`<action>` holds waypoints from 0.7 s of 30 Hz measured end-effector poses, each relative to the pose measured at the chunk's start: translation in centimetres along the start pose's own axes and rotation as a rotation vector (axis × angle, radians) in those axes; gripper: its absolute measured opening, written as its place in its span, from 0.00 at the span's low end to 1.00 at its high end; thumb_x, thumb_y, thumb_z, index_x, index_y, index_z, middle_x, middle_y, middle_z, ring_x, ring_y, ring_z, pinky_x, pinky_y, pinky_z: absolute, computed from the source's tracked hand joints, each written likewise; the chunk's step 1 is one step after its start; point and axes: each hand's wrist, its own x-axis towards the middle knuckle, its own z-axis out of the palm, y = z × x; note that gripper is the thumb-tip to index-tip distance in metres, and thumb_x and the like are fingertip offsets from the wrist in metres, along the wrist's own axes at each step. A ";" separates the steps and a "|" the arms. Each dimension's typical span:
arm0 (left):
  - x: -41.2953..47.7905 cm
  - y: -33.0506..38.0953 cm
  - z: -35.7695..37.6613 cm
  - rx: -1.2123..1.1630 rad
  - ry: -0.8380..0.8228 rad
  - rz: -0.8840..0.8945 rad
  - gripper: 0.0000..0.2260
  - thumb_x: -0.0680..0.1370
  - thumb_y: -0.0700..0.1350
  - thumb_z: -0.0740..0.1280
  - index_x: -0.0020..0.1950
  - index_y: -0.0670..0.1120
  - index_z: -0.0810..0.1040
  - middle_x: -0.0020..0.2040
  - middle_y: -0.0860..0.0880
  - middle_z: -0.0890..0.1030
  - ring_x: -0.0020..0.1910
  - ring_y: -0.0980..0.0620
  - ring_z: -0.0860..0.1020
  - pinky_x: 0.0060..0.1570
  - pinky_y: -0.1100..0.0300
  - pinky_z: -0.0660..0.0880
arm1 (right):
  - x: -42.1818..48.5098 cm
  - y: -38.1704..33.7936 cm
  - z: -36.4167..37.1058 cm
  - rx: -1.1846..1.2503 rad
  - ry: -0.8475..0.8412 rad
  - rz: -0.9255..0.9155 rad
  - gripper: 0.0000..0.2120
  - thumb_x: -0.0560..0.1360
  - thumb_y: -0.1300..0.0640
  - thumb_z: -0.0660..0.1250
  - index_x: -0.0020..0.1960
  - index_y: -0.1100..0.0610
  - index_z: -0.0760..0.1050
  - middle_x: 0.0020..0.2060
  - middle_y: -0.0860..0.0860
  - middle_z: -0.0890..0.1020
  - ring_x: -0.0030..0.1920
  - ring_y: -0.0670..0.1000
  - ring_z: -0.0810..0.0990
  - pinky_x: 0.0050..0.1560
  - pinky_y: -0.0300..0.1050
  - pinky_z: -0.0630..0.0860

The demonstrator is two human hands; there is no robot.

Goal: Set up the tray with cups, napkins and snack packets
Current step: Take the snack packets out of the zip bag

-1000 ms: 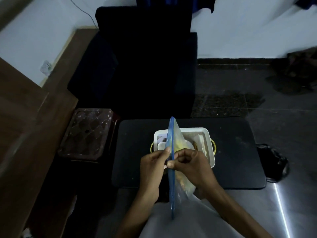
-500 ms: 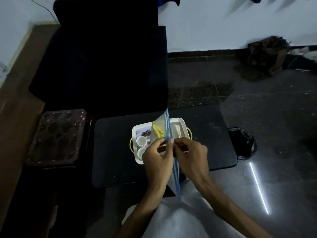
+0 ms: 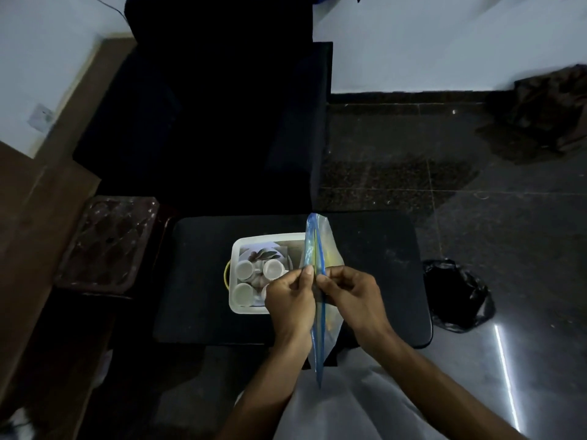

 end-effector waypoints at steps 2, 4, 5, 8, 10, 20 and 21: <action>-0.2 0.2 1.7 -0.015 0.018 -0.020 0.17 0.80 0.46 0.70 0.32 0.57 0.85 0.35 0.53 0.87 0.37 0.56 0.85 0.44 0.55 0.83 | 0.9 -0.2 -1.6 0.029 -0.021 0.009 0.04 0.76 0.60 0.71 0.43 0.57 0.84 0.39 0.57 0.86 0.43 0.56 0.87 0.48 0.52 0.84; -0.5 0.4 3.2 -0.032 0.037 -0.052 0.16 0.80 0.46 0.70 0.33 0.57 0.85 0.35 0.53 0.87 0.38 0.56 0.85 0.45 0.54 0.83 | 1.6 -0.2 -2.8 0.047 -0.031 0.025 0.04 0.76 0.61 0.71 0.43 0.58 0.84 0.39 0.57 0.86 0.43 0.56 0.87 0.48 0.50 0.84; -0.6 0.5 3.9 -0.044 0.047 -0.074 0.14 0.80 0.46 0.70 0.35 0.56 0.86 0.36 0.52 0.87 0.40 0.54 0.86 0.47 0.52 0.84 | 1.9 -0.2 -3.3 0.055 -0.029 0.039 0.04 0.76 0.62 0.71 0.43 0.58 0.83 0.39 0.57 0.86 0.43 0.55 0.86 0.47 0.49 0.83; -0.9 0.9 5.3 -0.084 0.085 -0.136 0.09 0.80 0.45 0.70 0.41 0.47 0.87 0.38 0.48 0.88 0.43 0.49 0.86 0.51 0.46 0.84 | 2.5 -0.3 -4.4 0.127 -0.027 0.102 0.07 0.76 0.65 0.69 0.41 0.59 0.83 0.37 0.57 0.86 0.39 0.53 0.85 0.43 0.44 0.82; -0.9 1.0 6.0 -0.083 0.092 -0.158 0.10 0.80 0.46 0.70 0.43 0.44 0.87 0.39 0.47 0.88 0.44 0.47 0.86 0.52 0.45 0.84 | 2.8 -0.5 -5.0 0.204 -0.036 0.156 0.07 0.76 0.67 0.67 0.42 0.61 0.83 0.37 0.57 0.86 0.39 0.52 0.85 0.42 0.43 0.81; -1.2 1.9 7.9 -0.240 0.072 -0.280 0.09 0.81 0.41 0.69 0.44 0.43 0.87 0.42 0.43 0.88 0.45 0.44 0.87 0.54 0.45 0.83 | 3.3 -1.7 -7.0 0.235 -0.043 0.174 0.08 0.76 0.68 0.66 0.42 0.62 0.82 0.37 0.56 0.84 0.38 0.50 0.83 0.46 0.47 0.83; -1.1 2.0 7.9 -0.294 0.070 -0.320 0.12 0.81 0.40 0.68 0.40 0.44 0.86 0.40 0.44 0.88 0.41 0.47 0.87 0.52 0.47 0.83 | 3.4 -1.8 -7.1 0.261 -0.041 0.188 0.10 0.77 0.68 0.65 0.40 0.61 0.82 0.36 0.55 0.84 0.37 0.49 0.83 0.43 0.44 0.82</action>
